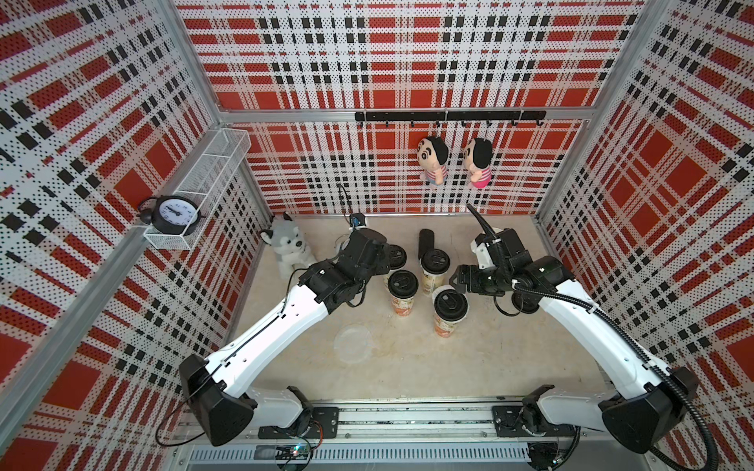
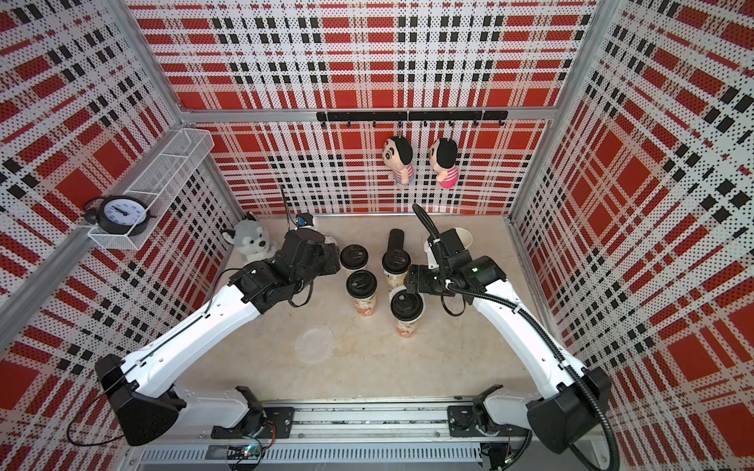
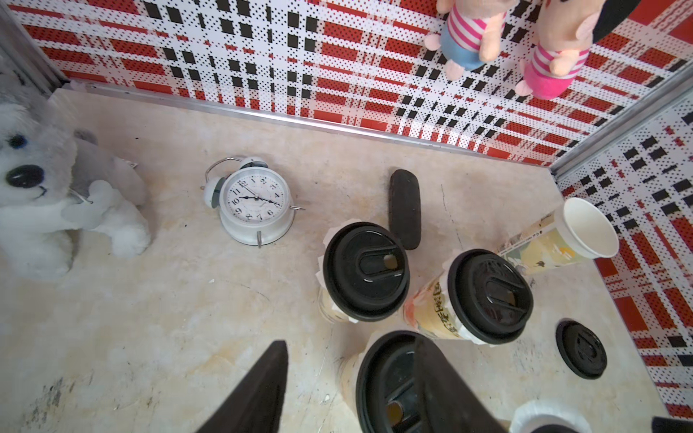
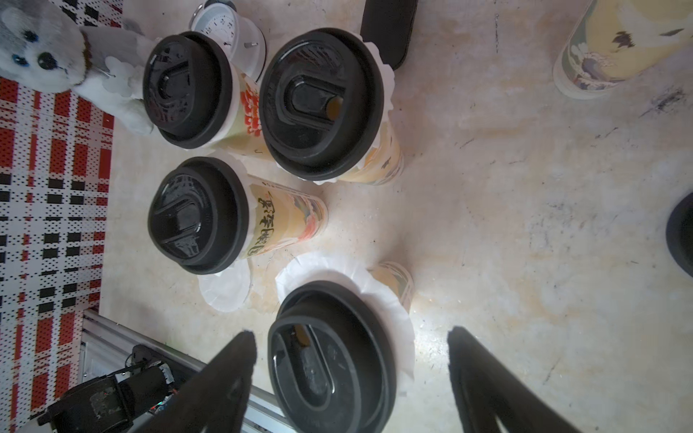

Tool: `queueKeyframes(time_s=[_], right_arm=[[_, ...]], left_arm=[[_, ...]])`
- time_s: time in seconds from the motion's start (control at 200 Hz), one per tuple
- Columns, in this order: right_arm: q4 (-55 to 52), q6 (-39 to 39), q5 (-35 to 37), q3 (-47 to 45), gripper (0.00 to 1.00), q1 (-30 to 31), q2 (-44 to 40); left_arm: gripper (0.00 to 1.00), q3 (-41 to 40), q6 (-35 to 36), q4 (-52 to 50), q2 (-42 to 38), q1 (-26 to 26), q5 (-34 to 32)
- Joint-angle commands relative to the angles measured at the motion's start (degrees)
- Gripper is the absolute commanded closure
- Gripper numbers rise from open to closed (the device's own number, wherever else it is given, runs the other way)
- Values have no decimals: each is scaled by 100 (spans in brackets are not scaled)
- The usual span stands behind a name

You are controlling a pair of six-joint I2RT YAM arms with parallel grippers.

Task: Put the leak-proof paper on the milk tea cups
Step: Secure the cup lid on the cup.

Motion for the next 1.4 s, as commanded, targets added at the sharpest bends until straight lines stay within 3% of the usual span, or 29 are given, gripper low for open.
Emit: queueKeyframes(time_s=[0.0, 0.301, 0.561, 1.393], right_arm=[[-351, -53, 254, -5, 18, 31, -21], [-740, 318, 806, -264, 19, 33, -865], [-485, 449, 837, -945, 20, 3, -1212], [-194, 455, 555, -1278, 21, -20, -1277]], left_arm=[[47, 98, 162, 169, -2, -182, 551], [50, 785, 196, -654, 711, -1534, 1133], [61, 741, 118, -684, 1285, -2076, 1378], [61, 834, 144, -166, 2221, -1985, 967]])
